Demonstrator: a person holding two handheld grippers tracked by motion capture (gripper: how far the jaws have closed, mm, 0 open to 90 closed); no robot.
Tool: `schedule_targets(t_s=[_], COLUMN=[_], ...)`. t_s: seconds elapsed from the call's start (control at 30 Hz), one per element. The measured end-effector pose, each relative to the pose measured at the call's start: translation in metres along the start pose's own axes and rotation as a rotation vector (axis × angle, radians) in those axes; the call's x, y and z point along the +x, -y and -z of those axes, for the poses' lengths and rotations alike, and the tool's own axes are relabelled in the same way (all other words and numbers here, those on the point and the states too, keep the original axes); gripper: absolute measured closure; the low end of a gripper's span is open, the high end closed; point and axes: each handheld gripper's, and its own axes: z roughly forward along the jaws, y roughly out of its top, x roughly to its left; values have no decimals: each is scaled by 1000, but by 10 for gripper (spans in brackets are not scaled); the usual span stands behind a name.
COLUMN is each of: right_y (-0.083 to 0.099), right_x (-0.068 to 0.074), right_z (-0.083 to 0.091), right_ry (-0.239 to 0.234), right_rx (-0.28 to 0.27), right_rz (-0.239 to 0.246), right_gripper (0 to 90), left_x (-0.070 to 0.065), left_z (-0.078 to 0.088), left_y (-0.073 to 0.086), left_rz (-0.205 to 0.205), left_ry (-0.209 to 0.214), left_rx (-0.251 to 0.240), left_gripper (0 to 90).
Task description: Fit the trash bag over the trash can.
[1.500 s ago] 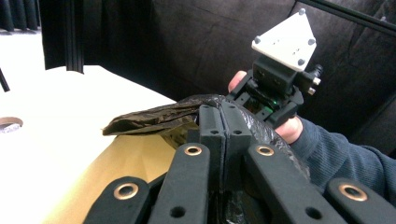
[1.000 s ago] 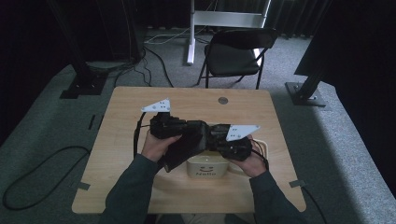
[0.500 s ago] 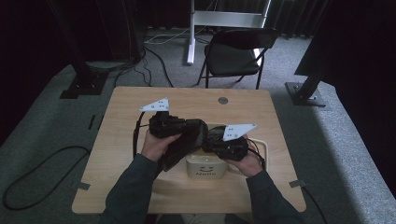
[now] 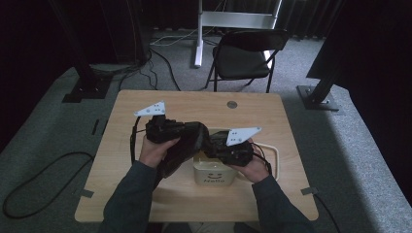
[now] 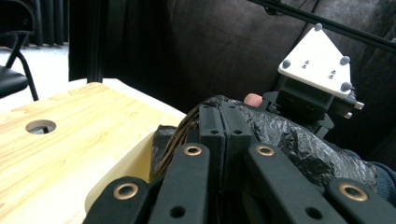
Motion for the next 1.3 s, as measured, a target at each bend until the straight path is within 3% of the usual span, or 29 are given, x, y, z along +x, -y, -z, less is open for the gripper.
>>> schedule_targets(t_s=[0.33,0.6,0.63,0.83,1.3], right_y=[-9,-9,-6,2,20], right_x=[5,4,3,0,-6], right_z=[-8,-7,-4,8,41], right_ry=[-16,21,49,97,174], right_rx=[-6,3,11,24,10], right_rz=[12,14,13,-5,-36], right_gripper=[886,804,722,575,523], left_x=[3,4,5,6,9], left_z=[16,13,12,3,-15], left_y=[1,2,2,2,4], left_rz=[5,6,6,9,10], left_ry=[-29,-30,-30,-22,-7], left_rx=[-22,-9,-3,8,35], left_gripper=[897,897,897,897,897])
